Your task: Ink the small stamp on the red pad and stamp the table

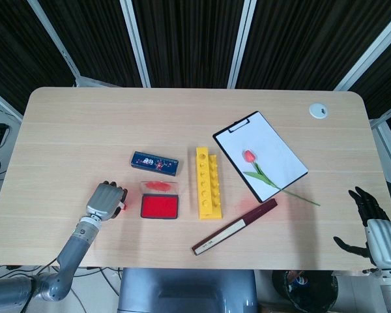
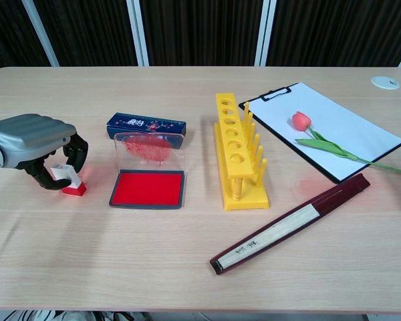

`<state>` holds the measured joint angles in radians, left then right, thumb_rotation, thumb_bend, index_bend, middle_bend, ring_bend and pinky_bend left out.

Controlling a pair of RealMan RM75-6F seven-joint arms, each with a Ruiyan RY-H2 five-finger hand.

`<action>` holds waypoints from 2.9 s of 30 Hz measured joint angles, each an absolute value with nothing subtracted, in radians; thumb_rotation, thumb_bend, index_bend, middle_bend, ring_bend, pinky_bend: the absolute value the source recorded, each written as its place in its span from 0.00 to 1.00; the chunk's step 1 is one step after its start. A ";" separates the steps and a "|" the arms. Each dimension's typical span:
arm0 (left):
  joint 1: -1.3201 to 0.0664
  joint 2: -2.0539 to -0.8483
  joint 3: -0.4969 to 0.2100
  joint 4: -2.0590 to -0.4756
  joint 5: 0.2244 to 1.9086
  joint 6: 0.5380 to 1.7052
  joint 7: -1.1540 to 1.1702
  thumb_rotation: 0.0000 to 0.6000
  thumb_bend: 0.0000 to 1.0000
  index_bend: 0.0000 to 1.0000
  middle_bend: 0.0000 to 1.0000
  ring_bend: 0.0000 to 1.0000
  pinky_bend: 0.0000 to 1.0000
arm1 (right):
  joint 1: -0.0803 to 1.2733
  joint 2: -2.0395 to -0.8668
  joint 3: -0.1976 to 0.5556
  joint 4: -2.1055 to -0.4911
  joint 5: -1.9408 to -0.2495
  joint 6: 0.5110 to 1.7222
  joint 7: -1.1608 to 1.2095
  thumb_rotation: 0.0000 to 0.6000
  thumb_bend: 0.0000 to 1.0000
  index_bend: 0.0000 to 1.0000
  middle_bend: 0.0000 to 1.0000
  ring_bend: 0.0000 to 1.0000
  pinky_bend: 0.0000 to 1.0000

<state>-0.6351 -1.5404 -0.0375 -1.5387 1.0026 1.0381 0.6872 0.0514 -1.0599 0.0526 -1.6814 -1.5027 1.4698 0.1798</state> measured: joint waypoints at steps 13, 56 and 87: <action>-0.635 -1.536 -0.035 -1.544 1.006 1.045 0.688 1.00 0.29 0.48 0.46 0.32 0.37 | 0.049 -1.059 0.051 -1.682 -1.509 1.475 0.180 1.00 0.22 0.00 0.00 0.00 0.19; -0.643 -1.533 -0.025 -1.533 1.009 1.030 0.677 1.00 0.30 0.52 0.50 0.32 0.37 | 0.049 -1.063 0.051 -1.682 -1.511 1.478 0.173 1.00 0.23 0.00 0.00 0.00 0.19; -0.640 -1.567 -0.059 -1.581 1.087 1.074 0.605 1.00 0.48 0.75 0.74 0.61 0.67 | 0.047 -1.062 0.052 -1.680 -1.514 1.485 0.180 1.00 0.24 0.00 0.00 0.00 0.19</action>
<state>-0.6398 -1.5670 -0.0590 -1.5806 1.0875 1.0739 0.6052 0.0467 -1.0622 0.0522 -1.6799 -1.5136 1.4850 0.1798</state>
